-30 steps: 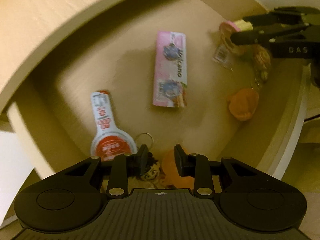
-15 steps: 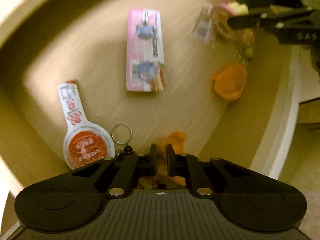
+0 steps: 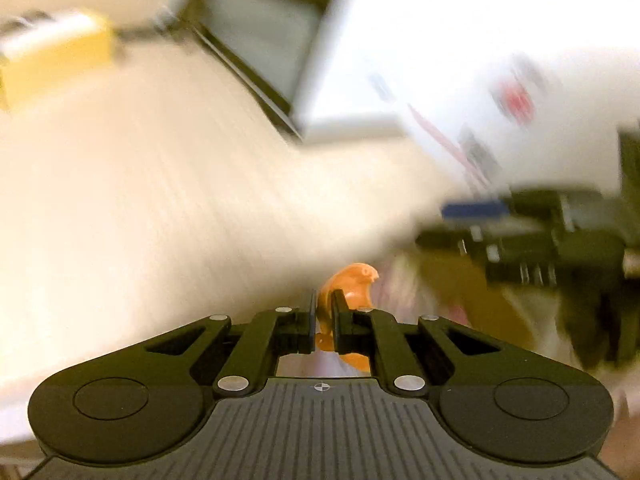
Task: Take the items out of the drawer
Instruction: 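Carry the orange pumpkin half onto the desktop and open the left gripper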
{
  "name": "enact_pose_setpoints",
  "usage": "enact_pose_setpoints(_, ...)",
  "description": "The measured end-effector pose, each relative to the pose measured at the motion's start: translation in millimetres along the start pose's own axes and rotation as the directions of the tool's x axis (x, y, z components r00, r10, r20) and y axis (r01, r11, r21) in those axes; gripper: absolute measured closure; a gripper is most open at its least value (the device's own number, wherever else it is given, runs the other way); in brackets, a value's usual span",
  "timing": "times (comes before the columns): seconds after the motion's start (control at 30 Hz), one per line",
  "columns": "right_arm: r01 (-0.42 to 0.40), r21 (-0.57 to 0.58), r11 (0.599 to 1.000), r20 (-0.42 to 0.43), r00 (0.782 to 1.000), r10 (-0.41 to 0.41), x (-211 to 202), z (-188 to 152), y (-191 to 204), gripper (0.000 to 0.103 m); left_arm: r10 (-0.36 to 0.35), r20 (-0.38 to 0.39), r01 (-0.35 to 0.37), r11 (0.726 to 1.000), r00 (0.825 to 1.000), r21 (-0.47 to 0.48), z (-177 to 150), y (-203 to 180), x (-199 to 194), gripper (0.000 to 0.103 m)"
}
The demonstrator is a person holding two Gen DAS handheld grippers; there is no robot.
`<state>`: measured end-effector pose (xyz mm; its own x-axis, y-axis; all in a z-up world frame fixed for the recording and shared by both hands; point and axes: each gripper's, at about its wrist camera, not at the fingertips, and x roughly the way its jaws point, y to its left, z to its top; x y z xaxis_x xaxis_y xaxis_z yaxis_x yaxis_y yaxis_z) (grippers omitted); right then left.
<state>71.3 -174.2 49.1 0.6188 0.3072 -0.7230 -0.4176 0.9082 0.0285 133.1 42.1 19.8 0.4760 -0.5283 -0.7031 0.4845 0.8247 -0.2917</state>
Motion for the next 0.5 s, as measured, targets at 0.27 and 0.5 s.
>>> enact_pose_setpoints(0.27, 0.006, -0.140, 0.990, 0.079, 0.997, 0.005, 58.6, 85.9, 24.8, 0.067, 0.211, 0.085, -0.193, 0.965, 0.974, -0.178, 47.2, 62.7, 33.7, 0.093)
enact_pose_setpoints(0.5, -0.001, -0.121, 0.993, -0.020, 1.000, -0.002, 63.5, 71.5, 8.5, 0.050, 0.225, 0.063, -0.201, 0.943, 0.972, -0.266, 49.4, 82.7, 68.9, 0.089)
